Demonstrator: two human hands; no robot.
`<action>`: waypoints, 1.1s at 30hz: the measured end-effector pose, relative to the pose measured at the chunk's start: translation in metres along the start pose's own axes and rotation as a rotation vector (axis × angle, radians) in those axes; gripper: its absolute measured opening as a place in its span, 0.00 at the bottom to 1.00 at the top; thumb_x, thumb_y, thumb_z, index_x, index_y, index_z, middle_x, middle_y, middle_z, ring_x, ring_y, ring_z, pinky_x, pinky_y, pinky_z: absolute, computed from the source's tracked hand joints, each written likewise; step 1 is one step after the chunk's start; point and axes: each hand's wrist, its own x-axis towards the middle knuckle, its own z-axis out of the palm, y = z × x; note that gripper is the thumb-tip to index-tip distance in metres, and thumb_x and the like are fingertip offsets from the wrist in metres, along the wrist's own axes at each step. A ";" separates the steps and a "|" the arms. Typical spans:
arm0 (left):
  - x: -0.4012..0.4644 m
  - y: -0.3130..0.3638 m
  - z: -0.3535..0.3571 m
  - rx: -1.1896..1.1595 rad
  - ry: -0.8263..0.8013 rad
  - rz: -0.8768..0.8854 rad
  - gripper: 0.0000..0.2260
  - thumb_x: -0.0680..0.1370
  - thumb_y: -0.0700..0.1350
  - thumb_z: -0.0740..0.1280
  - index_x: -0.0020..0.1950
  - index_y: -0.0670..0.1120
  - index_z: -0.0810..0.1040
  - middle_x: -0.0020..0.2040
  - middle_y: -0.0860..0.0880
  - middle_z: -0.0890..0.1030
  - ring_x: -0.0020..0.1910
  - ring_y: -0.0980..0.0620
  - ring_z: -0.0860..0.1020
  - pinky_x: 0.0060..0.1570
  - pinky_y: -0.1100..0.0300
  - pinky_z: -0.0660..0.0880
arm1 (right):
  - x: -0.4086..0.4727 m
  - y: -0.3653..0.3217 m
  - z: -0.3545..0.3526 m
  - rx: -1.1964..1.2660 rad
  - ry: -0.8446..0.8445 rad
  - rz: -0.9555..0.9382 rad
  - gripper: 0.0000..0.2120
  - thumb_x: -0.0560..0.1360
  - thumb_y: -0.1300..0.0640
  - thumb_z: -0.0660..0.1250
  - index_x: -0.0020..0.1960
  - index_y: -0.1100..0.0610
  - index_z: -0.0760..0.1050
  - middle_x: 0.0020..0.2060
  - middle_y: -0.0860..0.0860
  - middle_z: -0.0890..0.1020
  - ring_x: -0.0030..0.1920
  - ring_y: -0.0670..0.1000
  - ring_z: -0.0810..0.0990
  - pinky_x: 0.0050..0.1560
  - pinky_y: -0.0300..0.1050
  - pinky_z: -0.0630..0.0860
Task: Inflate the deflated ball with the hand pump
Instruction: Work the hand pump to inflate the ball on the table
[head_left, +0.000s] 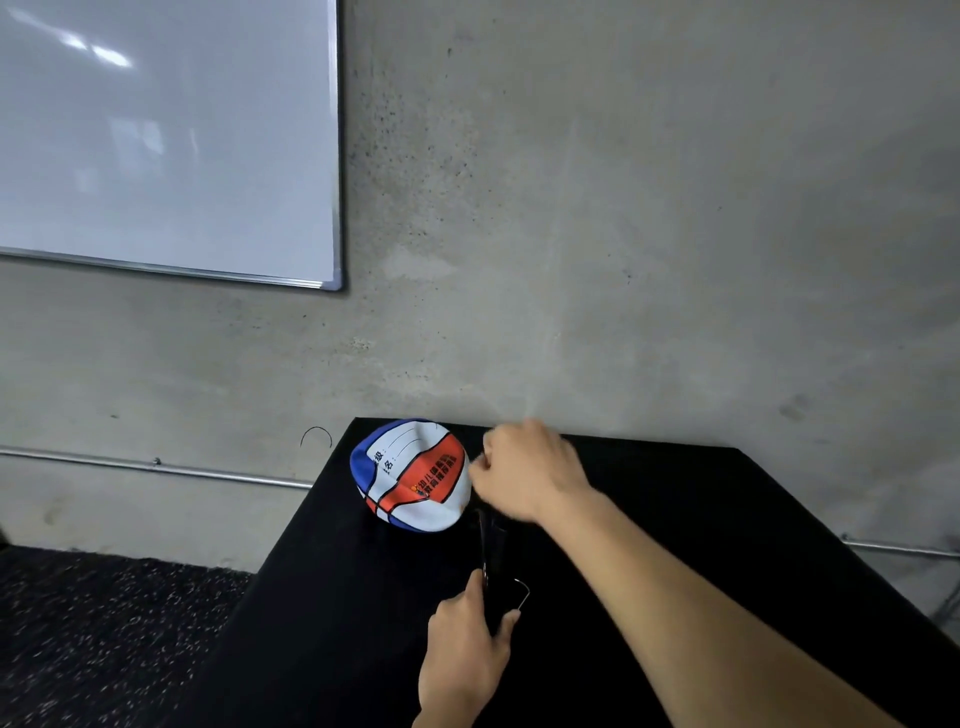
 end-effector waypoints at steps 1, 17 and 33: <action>-0.001 0.000 -0.001 -0.010 0.007 0.001 0.22 0.77 0.54 0.70 0.68 0.50 0.72 0.54 0.53 0.83 0.55 0.54 0.81 0.53 0.65 0.73 | 0.005 -0.002 -0.017 -0.005 0.048 -0.007 0.14 0.74 0.48 0.62 0.49 0.57 0.80 0.48 0.59 0.81 0.50 0.63 0.81 0.47 0.48 0.75; -0.001 -0.001 0.000 -0.019 0.006 -0.033 0.21 0.76 0.53 0.70 0.67 0.50 0.73 0.53 0.52 0.84 0.53 0.52 0.82 0.49 0.64 0.73 | -0.021 -0.007 0.049 0.064 0.043 0.030 0.14 0.75 0.49 0.60 0.49 0.57 0.78 0.48 0.57 0.83 0.49 0.62 0.82 0.42 0.49 0.73; 0.014 -0.006 -0.002 0.009 -0.010 0.048 0.19 0.76 0.55 0.72 0.64 0.52 0.75 0.50 0.52 0.84 0.52 0.49 0.82 0.52 0.59 0.77 | 0.032 -0.004 -0.062 -0.031 0.155 0.052 0.09 0.73 0.49 0.63 0.45 0.55 0.76 0.41 0.55 0.76 0.42 0.59 0.75 0.41 0.44 0.68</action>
